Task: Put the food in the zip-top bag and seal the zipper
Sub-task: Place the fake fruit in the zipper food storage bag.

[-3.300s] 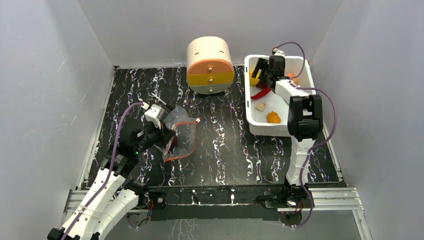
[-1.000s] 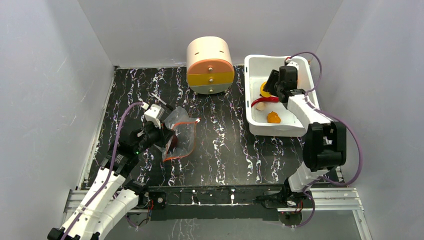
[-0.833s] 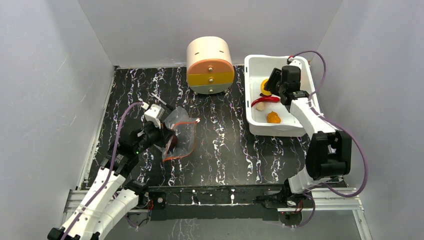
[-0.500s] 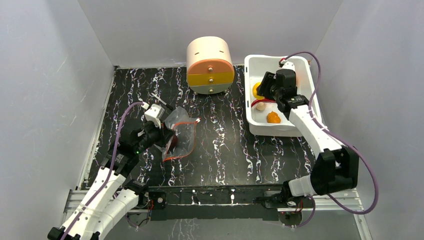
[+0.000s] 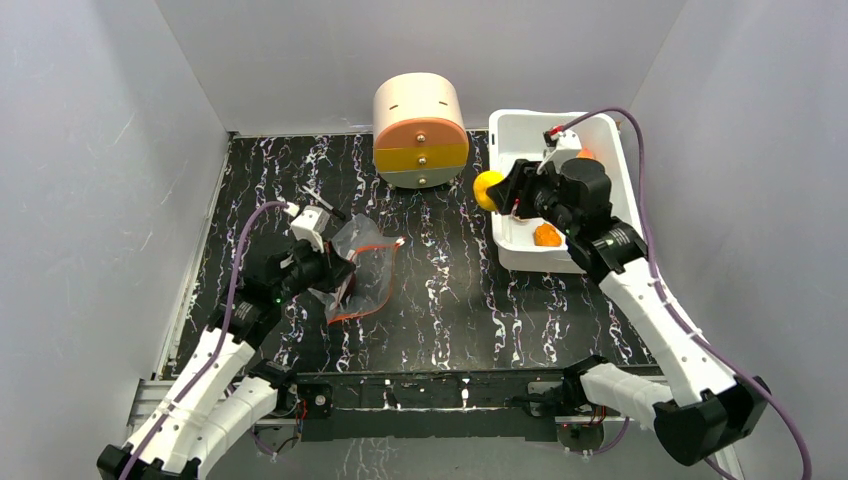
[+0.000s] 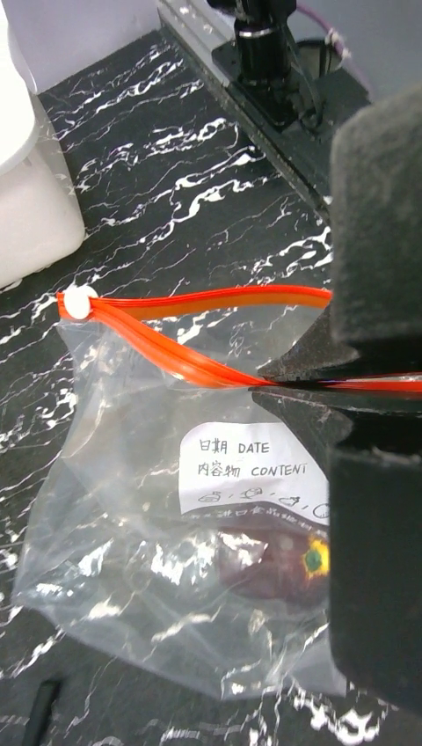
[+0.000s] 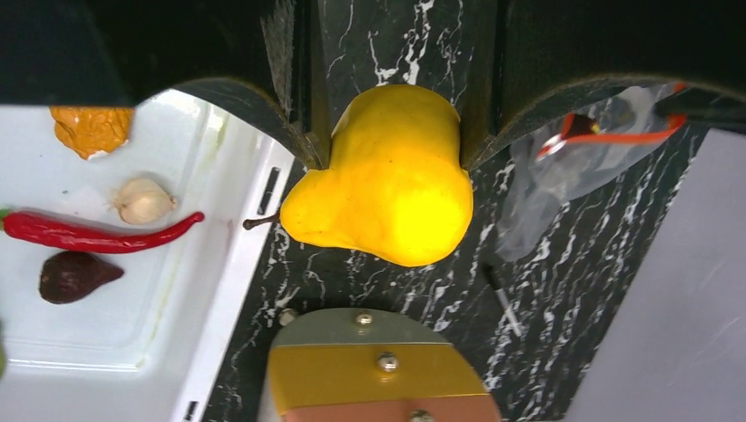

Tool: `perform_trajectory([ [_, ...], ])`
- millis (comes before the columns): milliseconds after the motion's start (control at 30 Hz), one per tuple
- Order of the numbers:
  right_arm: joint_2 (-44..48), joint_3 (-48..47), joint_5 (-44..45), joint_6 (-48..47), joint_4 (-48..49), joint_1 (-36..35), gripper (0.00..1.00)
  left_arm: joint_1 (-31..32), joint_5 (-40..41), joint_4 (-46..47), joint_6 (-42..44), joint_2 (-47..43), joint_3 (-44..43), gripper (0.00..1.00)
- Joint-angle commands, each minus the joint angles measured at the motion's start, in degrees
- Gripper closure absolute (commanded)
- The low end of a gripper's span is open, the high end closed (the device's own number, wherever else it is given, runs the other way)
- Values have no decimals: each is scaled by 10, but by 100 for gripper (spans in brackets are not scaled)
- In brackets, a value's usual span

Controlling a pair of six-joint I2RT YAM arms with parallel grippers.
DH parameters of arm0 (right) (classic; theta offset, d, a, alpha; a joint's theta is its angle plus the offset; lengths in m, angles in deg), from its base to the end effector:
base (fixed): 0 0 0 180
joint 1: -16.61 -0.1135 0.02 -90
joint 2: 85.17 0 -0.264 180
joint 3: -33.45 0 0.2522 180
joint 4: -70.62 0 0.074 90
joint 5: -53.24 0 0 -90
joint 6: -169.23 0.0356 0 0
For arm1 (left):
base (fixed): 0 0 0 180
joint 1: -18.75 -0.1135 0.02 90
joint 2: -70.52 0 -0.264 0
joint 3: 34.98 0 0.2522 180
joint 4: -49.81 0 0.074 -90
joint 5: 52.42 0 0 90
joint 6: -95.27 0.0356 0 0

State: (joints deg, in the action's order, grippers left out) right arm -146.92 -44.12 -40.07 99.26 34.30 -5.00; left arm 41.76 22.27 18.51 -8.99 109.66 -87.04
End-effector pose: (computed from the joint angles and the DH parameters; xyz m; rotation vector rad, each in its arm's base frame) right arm 0.2226 0.0904 0.3764 -0.0665 1.9649 0.5378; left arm 0.1472 -0.0727 0.3024 0.3340 1.9113 -0.6912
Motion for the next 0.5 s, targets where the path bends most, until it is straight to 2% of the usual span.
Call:
perform_trajectory([
  [0,54,6,-78,-14,-1,-5,59,1,-32,7,-58,23,-19,100],
  [133,92,53,-144,8,45,-5,58,1,-11,2,-56,30,-31,100],
  [300,97,104,-215,54,93,-7,59,1,11,-17,-54,51,-63,100],
  [467,98,145,-246,101,159,-19,59,1,10,-34,-81,77,-81,100],
])
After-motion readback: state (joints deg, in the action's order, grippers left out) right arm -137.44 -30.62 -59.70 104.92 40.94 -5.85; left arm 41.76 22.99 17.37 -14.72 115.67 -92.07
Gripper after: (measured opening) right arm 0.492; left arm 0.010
